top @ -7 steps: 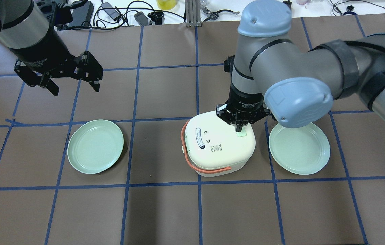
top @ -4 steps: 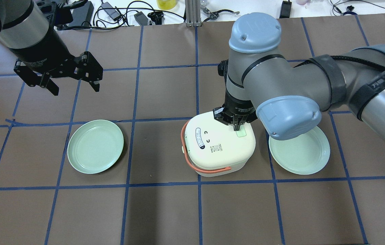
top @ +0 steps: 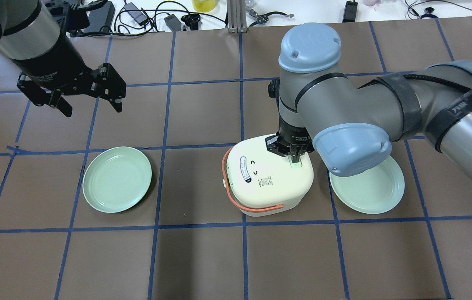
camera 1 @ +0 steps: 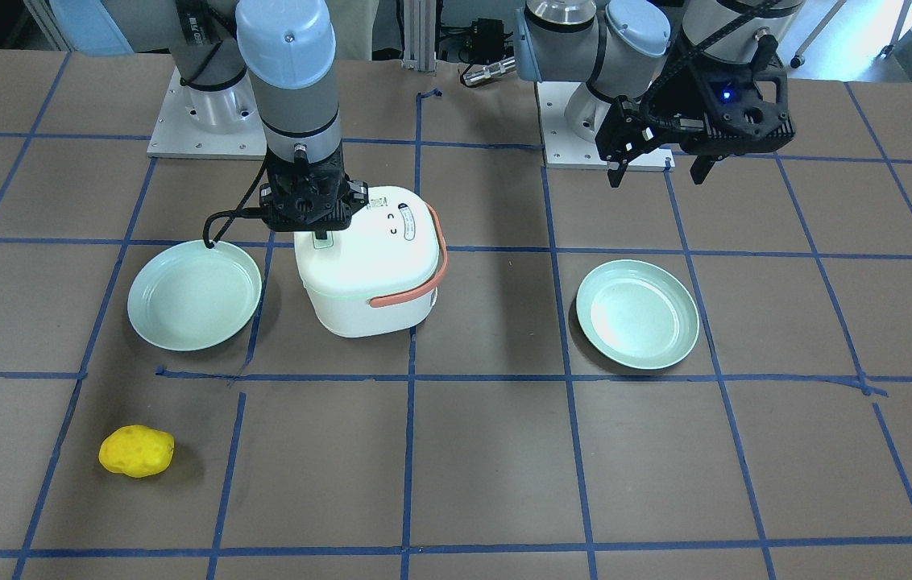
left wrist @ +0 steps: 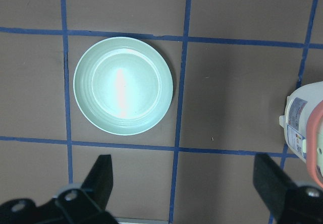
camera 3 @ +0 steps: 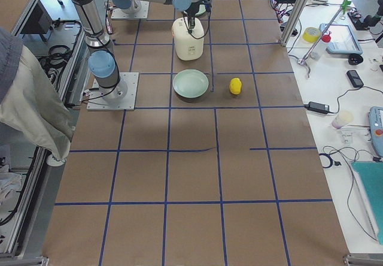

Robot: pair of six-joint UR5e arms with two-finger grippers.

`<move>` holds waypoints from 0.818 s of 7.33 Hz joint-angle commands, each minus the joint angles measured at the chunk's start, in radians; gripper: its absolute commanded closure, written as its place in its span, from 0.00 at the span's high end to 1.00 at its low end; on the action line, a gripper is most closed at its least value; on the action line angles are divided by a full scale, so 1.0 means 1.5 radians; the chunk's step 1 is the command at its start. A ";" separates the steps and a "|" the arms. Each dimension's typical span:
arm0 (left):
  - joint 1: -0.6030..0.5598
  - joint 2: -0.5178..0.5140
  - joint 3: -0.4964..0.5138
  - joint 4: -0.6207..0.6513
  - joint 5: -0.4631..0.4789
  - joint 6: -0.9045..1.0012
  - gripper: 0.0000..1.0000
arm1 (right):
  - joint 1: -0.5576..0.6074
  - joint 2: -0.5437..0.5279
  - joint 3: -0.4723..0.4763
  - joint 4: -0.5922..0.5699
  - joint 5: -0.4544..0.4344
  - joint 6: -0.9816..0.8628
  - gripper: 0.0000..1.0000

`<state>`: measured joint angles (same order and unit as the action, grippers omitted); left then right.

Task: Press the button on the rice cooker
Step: 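Press the right gripper down on the green lid button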

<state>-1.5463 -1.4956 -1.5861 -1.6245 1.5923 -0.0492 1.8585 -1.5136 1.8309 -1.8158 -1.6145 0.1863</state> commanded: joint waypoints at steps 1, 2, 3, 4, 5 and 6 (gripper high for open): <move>0.000 0.000 0.000 0.000 0.000 0.000 1.00 | -0.001 0.002 -0.002 -0.001 -0.001 -0.002 0.00; 0.000 0.000 0.000 0.000 0.000 -0.001 1.00 | 0.000 0.002 0.000 0.000 0.003 0.000 0.00; 0.000 0.000 0.000 0.000 0.000 0.000 1.00 | 0.000 0.002 -0.002 0.000 0.002 0.002 0.00; 0.000 0.000 0.000 0.000 0.000 0.000 1.00 | -0.001 -0.003 -0.013 0.002 -0.003 0.004 0.83; 0.000 0.000 0.000 0.000 0.000 0.000 1.00 | -0.004 -0.005 -0.029 0.007 -0.005 0.006 1.00; 0.000 0.000 0.000 0.000 0.000 0.000 1.00 | -0.013 -0.004 -0.076 0.038 -0.023 0.005 1.00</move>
<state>-1.5463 -1.4956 -1.5861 -1.6245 1.5923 -0.0491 1.8517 -1.5192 1.7820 -1.7978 -1.6259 0.1927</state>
